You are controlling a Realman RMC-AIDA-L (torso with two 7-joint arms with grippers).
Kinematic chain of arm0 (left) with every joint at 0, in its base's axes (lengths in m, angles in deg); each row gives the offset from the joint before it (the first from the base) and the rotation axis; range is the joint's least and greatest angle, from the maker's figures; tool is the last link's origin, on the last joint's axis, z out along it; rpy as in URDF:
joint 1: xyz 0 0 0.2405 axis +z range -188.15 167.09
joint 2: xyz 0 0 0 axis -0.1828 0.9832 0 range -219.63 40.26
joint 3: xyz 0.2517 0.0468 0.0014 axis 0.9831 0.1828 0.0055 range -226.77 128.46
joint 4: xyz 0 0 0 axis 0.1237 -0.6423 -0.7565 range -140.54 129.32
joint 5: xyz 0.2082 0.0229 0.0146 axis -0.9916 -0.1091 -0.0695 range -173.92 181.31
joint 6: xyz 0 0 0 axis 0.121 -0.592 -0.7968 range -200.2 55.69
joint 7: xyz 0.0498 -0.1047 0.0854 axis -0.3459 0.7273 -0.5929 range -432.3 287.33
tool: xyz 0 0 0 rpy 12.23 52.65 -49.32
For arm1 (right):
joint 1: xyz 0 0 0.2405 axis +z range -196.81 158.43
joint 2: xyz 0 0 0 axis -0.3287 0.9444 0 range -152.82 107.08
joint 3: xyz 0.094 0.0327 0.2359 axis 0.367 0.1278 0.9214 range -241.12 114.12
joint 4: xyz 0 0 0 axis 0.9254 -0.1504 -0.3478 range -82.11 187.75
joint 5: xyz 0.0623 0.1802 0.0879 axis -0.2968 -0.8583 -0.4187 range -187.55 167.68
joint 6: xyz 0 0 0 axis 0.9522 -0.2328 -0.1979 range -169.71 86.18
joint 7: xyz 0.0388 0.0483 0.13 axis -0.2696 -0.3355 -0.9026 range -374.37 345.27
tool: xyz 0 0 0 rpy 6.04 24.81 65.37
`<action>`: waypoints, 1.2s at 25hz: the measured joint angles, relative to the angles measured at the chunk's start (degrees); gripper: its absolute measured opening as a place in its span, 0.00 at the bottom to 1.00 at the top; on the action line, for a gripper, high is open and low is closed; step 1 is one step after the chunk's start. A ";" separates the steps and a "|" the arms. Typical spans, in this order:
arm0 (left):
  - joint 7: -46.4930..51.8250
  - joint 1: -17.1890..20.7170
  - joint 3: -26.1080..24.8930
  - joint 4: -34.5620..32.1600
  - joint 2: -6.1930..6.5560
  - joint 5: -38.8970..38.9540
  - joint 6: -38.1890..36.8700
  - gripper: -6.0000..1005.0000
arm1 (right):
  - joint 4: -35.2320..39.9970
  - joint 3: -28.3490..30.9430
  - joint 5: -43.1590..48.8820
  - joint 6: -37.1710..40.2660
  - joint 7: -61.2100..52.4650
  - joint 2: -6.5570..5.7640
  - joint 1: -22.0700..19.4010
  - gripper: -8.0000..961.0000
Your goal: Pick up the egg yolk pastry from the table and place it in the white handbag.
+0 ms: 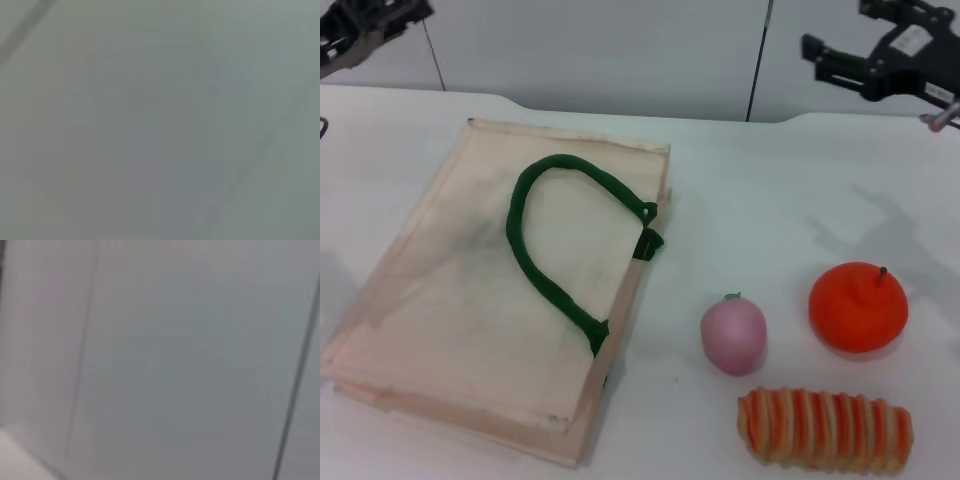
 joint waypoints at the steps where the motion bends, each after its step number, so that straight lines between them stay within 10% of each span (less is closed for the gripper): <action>1: -2.64 0.75 0.01 0.01 -0.76 1.85 1.43 0.68 | -1.87 0.00 -4.66 0.38 4.15 0.04 -0.35 0.92; 6: -18.44 4.20 -0.20 -0.71 -4.34 12.28 5.71 0.70 | -11.79 -0.02 -26.18 0.35 23.28 0.30 -0.88 0.92; 15: -43.68 7.87 -0.75 -12.50 -4.66 23.72 14.80 0.72 | -34.82 -0.09 -60.69 -12.85 52.60 0.46 2.37 0.92; 21: -66.09 9.59 -0.78 -22.40 -4.84 32.26 18.01 0.72 | -52.29 11.99 -63.02 -21.55 59.29 0.20 9.02 0.92; 30: -99.57 10.89 -0.79 -37.34 -4.82 47.33 19.56 0.72 | -57.14 22.02 -63.18 -21.80 60.78 0.16 10.16 0.92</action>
